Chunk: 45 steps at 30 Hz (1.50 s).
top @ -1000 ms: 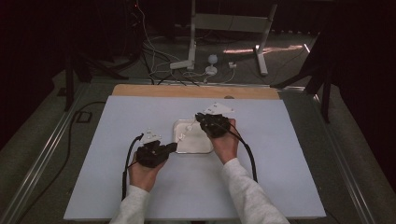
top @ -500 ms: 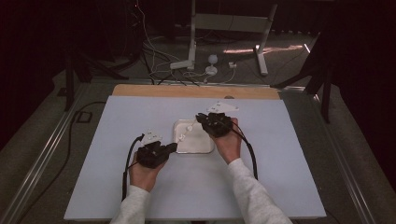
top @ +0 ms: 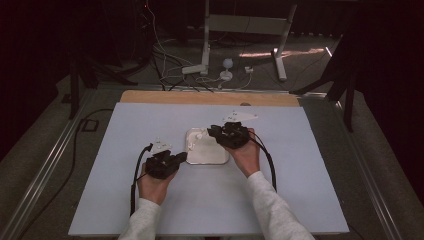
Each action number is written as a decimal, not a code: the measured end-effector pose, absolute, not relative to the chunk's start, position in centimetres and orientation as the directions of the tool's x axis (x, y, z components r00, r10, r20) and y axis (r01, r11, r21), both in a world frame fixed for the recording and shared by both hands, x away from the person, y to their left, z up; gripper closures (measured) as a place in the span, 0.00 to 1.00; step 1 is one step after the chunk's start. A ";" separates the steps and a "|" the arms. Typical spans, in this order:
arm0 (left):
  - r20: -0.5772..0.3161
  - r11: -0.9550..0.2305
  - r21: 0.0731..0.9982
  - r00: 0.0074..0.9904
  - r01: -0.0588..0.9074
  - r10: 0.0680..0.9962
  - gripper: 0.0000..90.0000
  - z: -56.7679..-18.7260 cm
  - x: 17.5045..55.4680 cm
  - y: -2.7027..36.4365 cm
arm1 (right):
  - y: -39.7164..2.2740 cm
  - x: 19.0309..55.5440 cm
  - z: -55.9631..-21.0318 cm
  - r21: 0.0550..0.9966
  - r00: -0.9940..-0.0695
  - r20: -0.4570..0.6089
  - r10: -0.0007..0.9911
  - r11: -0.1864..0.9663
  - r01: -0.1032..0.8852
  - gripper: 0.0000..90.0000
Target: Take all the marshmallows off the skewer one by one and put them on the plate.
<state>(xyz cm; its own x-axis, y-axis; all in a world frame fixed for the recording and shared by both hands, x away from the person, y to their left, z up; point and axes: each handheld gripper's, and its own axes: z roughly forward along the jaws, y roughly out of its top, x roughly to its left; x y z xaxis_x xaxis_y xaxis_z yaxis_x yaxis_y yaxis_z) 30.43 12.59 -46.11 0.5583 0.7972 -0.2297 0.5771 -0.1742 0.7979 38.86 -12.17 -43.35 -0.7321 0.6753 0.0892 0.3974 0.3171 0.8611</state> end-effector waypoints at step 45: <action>-0.242 -0.184 0.793 0.578 0.580 0.779 1.00 -46.1 30.4 12.3 | -12.5 38.9 -44.3 0.790 -0.684 0.140 0.716 0.335 0.513 0.41</action>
